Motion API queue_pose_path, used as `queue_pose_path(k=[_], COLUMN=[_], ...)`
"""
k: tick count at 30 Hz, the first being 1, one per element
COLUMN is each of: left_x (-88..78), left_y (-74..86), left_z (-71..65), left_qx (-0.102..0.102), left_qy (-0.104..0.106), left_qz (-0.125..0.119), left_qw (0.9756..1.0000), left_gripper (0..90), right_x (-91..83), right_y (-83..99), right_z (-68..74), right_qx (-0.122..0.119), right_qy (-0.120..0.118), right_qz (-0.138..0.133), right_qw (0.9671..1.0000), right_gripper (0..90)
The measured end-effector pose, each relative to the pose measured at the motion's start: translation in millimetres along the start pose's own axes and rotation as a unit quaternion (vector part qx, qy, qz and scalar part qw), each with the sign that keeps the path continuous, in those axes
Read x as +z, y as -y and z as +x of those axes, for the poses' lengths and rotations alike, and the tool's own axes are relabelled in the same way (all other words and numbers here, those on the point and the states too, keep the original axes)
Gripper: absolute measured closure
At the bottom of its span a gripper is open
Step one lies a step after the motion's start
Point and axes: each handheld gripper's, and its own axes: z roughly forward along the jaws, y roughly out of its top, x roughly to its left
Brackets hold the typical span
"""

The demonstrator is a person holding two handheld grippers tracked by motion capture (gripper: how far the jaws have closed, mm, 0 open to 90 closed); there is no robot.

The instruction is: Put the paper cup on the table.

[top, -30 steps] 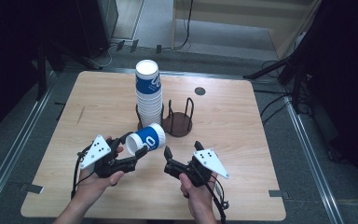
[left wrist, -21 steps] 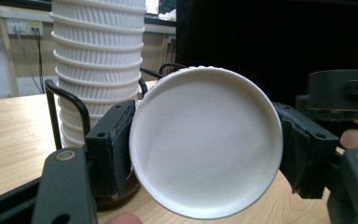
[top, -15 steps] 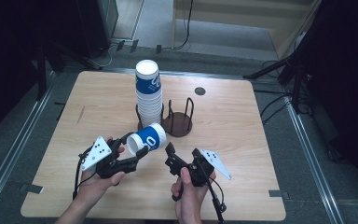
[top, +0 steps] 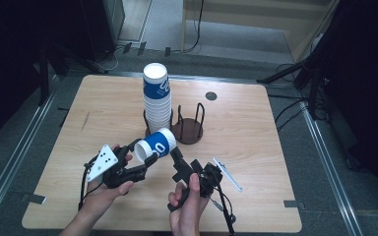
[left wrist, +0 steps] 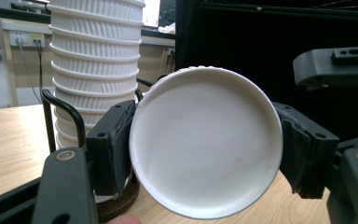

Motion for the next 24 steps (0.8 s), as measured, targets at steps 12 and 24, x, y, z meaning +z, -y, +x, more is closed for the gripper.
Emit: queue_pose_path(k=[12, 24], left_x=[1.1, 2.2], left_y=[0.8, 1.8], left_z=[-3.8, -7.1], left_qx=[0.01, 0.013], left_qy=[0.004, 0.011], left_qz=[-0.005, -0.009], left_qw=[0.9999, 0.9998], left_gripper=[29.2, 29.3], right_x=[10.4, 23.8], right_y=[7.4, 10.0], right_z=[2.5, 2.1], right_qx=[0.091, 0.162], right_qy=[-0.018, -0.043], right_qz=[0.013, 0.035], right_qw=[0.9956, 0.9852], right_gripper=[0.0, 0.1])
